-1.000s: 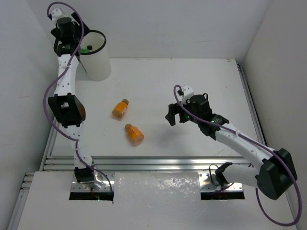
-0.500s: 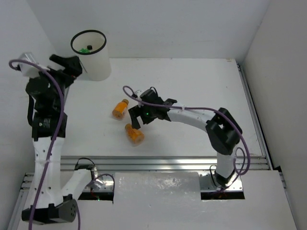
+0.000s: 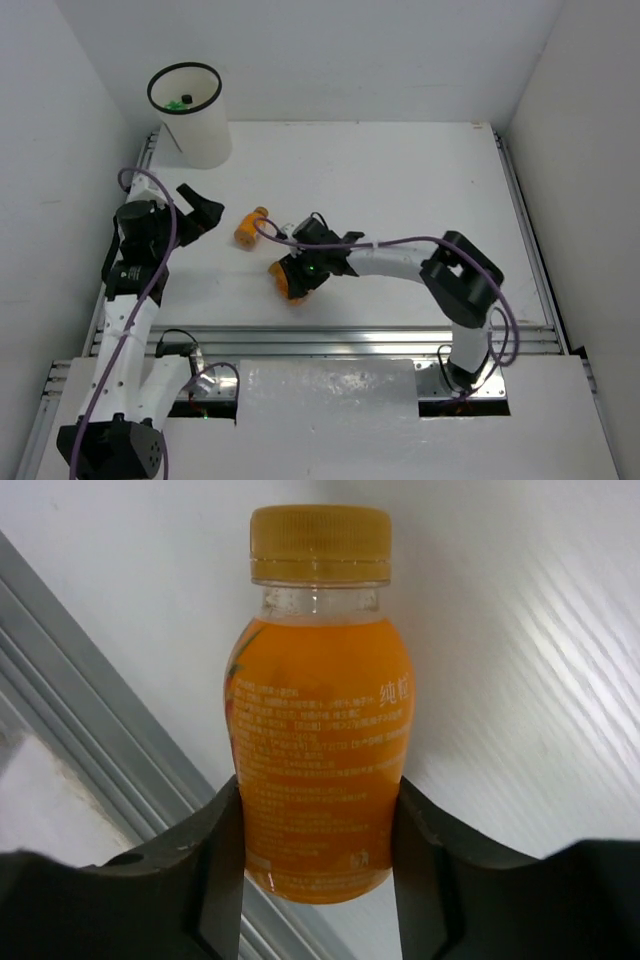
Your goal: Put the plastic bottles in the bin
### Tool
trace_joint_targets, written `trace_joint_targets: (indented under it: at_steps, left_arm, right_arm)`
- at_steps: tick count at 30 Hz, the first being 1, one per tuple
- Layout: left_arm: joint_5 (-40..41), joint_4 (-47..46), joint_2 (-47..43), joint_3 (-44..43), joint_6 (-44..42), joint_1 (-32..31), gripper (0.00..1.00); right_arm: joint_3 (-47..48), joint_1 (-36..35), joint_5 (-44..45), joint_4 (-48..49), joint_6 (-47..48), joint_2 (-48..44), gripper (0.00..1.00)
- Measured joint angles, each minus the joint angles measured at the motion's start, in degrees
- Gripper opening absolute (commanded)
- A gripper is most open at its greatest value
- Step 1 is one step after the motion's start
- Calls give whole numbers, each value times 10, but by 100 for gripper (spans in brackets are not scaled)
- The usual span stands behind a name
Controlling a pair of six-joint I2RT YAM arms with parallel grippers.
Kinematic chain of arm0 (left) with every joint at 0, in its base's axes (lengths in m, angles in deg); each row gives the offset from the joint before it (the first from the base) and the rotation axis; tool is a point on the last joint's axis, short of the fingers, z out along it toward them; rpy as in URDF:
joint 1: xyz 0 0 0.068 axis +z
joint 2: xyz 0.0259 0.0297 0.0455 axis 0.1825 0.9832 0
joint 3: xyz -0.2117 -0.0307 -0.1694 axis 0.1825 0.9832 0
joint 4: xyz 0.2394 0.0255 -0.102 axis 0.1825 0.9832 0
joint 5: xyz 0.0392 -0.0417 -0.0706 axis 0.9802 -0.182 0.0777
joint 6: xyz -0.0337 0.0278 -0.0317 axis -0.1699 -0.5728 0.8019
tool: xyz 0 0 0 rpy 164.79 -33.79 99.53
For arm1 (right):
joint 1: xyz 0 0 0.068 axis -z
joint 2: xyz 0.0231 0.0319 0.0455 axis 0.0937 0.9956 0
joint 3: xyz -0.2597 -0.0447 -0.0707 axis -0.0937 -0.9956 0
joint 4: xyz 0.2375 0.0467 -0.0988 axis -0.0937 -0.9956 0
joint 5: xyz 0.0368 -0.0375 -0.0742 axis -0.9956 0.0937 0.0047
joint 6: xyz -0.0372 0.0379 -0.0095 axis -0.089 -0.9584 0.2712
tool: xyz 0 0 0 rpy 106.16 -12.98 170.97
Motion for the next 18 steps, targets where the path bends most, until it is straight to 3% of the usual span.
trace_joint_targets:
  at_steps: [3, 8, 11, 18]
  left_arm:
    - [-75, -43, 7, 33, 13, -27, 100]
    - [-170, -137, 70, 67, 46, -170, 100]
    - [-204, -211, 109, 67, 63, -258, 100]
    - [-219, -308, 190, 16, 77, -358, 97]
  right_arm:
    - [-100, 12, 17, 32, 0, -103, 0]
    - [-250, 120, -34, 159, -25, -306, 0]
    - [-285, 181, -68, 220, -28, -381, 0]
    - [-289, 178, -165, 268, -20, -472, 0]
